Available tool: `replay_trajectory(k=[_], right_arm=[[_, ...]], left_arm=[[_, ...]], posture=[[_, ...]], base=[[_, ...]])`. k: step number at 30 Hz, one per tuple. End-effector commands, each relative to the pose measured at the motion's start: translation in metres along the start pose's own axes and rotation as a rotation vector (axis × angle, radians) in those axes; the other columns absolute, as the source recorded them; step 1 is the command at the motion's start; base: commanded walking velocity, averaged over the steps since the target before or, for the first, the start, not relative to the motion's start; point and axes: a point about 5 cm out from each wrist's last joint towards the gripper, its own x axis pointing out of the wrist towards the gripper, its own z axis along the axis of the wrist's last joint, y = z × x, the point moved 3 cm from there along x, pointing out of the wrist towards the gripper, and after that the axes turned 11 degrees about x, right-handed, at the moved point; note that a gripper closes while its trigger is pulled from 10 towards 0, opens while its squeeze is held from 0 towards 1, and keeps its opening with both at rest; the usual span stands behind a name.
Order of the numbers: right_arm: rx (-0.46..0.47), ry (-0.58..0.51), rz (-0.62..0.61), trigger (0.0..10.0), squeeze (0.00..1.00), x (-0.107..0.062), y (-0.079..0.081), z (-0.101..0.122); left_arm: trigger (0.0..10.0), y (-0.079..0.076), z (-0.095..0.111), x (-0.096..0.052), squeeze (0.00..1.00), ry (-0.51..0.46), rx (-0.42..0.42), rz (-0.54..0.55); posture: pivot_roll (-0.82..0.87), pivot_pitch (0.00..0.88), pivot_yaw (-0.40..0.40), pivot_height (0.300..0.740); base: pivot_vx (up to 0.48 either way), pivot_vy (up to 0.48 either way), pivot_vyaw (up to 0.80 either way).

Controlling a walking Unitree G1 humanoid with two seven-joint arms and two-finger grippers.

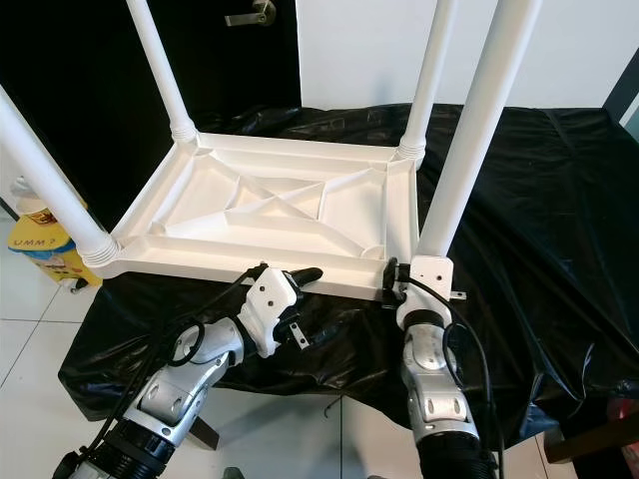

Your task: Building children table

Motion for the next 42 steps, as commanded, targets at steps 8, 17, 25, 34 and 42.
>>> replay_trajectory(k=[8,17,25,34,42], right_arm=[[-0.03,0.022,0.328,10.0,0.0,-0.006,-0.013,0.009],[-0.117,0.076,0.51,10.0,0.0,0.001,-0.011,0.011],[-0.143,0.096,0.577,4.5,0.0,0.008,-0.003,0.006],[-0.115,0.146,0.569,10.0,0.0,0.005,-0.006,-0.007],[-0.092,0.158,0.488,10.0,0.0,0.007,-0.013,-0.01]], left_arm=[[10.0,0.0,-0.001,-0.003,0.0,0.009,0.016,0.003],[10.0,-0.001,-0.002,-0.004,0.0,0.012,0.016,-0.017],[10.0,-0.002,-0.001,-0.002,0.0,0.008,0.017,-0.022],[10.0,-0.002,-0.001,-0.005,0.0,0.013,0.012,-0.011],[10.0,-0.003,-0.001,-0.003,0.0,0.011,0.01,-0.013]], posture=[[0.03,0.017,0.01,0.74],[0.02,0.02,0.023,0.74],[0.03,0.015,0.017,0.74],[0.03,0.027,0.012,0.74],[0.02,0.032,0.013,0.74]], base=[[0.0,0.0,0.0],[0.0,0.0,0.0],[0.0,0.0,0.0],[0.0,0.0,0.0],[0.0,0.0,0.0]])
